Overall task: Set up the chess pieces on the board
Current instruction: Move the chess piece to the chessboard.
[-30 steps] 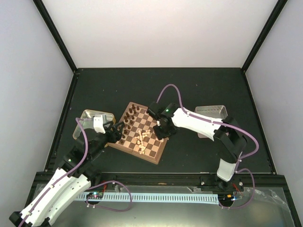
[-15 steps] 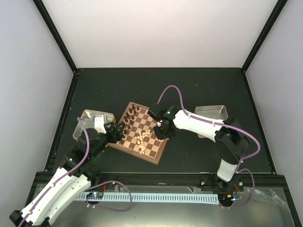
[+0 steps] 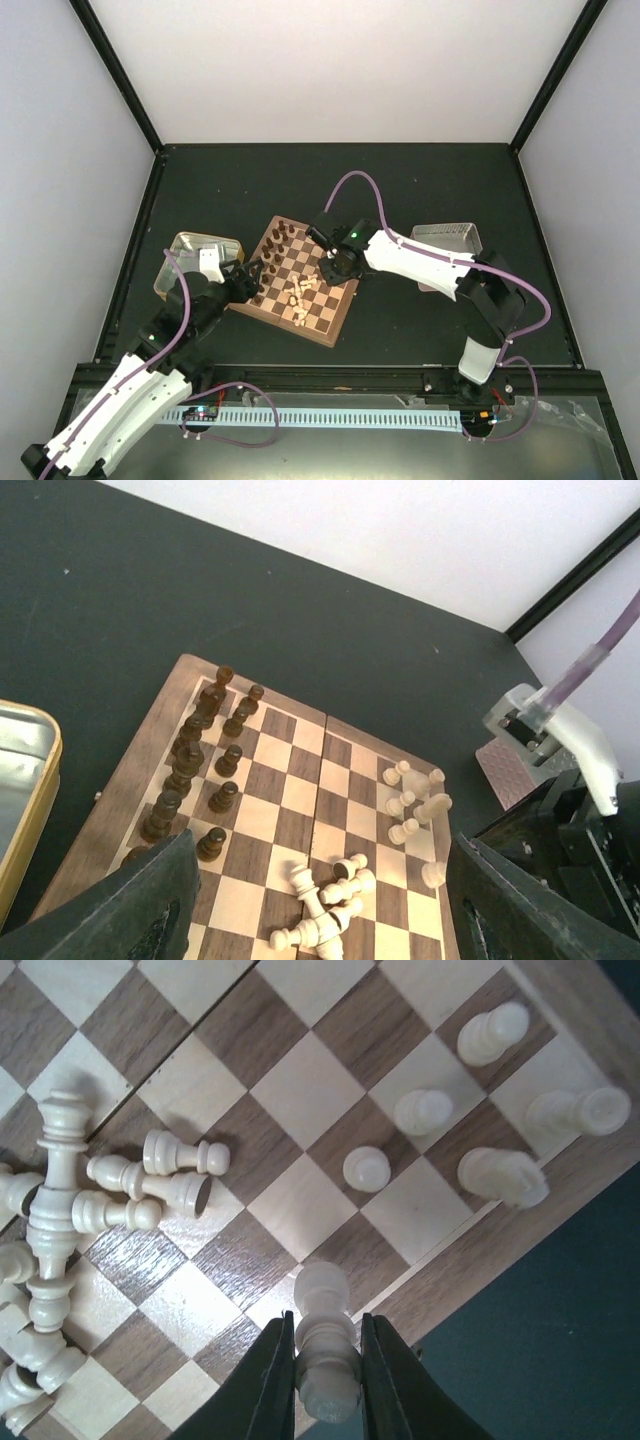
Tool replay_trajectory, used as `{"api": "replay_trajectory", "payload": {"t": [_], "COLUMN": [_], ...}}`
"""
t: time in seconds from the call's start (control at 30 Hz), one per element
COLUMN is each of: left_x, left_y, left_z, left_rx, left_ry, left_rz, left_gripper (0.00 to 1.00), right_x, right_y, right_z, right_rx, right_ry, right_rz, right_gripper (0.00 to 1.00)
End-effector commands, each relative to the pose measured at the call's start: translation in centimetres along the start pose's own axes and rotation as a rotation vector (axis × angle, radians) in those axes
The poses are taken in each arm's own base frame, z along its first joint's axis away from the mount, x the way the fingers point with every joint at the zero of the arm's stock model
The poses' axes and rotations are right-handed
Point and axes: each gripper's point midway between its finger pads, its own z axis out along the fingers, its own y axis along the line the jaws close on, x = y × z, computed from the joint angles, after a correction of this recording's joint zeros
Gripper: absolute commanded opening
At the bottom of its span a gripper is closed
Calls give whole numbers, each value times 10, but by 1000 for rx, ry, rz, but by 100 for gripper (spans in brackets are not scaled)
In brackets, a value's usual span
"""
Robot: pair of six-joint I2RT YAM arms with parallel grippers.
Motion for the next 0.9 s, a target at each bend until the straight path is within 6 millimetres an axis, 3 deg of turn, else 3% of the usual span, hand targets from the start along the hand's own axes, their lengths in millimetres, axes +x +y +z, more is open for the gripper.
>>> {"api": "replay_trajectory", "payload": {"t": [0.0, 0.23, 0.53, 0.63, 0.7, 0.87], "left_x": [0, 0, 2, 2, 2, 4], "left_y": [7, 10, 11, 10, 10, 5], "left_z": [3, 4, 9, 10, 10, 12], "left_rx": [-25, -37, -44, -40, -39, -12], "left_ry": [-19, -29, -20, -18, -18, -7], "left_rz": [-32, -36, -31, -30, -29, -17], "left_gripper": [70, 70, 70, 70, 70, 70], "right_x": [-12, -9, -4, -1, -3, -24], "right_y": [-6, -16, -16, -15, -14, -9], "right_z": [3, 11, 17, 17, 12, -16], "right_rx": [63, 113, 103, 103, 98, 60], "right_ry": [-38, -19, 19, 31, 25, -67], "right_rz": [-31, -32, -35, -34, -27, 18], "right_gripper": [16, 15, 16, 21, 30, 44]}}
